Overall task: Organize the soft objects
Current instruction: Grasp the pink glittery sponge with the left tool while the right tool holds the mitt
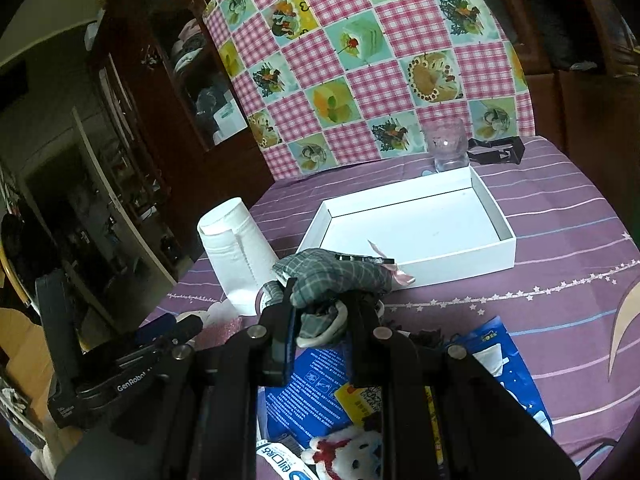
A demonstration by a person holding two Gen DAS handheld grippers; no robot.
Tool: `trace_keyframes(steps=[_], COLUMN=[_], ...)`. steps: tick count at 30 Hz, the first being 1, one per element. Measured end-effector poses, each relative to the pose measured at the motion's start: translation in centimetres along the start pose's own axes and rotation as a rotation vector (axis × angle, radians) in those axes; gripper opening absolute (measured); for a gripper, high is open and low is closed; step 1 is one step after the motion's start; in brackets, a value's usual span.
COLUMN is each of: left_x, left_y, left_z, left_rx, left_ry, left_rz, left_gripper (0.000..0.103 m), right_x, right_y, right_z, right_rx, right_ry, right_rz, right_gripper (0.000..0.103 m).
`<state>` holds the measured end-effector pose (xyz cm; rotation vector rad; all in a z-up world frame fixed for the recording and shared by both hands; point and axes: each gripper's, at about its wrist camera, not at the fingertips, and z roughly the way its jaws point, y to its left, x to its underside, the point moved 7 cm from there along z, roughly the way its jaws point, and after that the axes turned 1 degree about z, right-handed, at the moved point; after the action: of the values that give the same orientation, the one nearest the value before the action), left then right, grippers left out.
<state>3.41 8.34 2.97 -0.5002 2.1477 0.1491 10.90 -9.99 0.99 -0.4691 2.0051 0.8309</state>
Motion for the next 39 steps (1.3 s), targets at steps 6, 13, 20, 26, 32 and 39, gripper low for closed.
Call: trace_keyframes(steps=[6,13,20,26,32,39], left_x=[0.9,1.7,2.6,3.1,3.7,4.7], left_y=[2.5,8.2,8.7,5.7,3.1,2.3], left_z=[0.0,0.4,1.3,2.6,3.6,4.8], left_rx=[-0.053,-0.034,0.031,0.029,0.004,-0.059], left_ry=[0.010,0.076,0.127,0.167,0.183,0.220], left_rz=[-0.031,-0.223,-0.264,-0.155,-0.027,0.058], left_gripper=[0.058,0.058,0.058,0.061,0.062,0.061], right_x=[0.2,0.2,0.4,0.5,0.4,0.2], right_y=[0.2,0.2,0.2,0.2,-0.3,-0.6], right_z=[0.2,0.2,0.3,0.4,0.4,0.1], right_rx=[0.000,0.001,0.005,0.007,0.010,0.013], right_ry=[0.004,0.004,0.007,0.012,0.009,0.008], right_rz=[-0.006,-0.005,-0.004,-0.001,0.008,0.023], right_gripper=[0.020,0.020,0.020,0.020,0.020,0.020])
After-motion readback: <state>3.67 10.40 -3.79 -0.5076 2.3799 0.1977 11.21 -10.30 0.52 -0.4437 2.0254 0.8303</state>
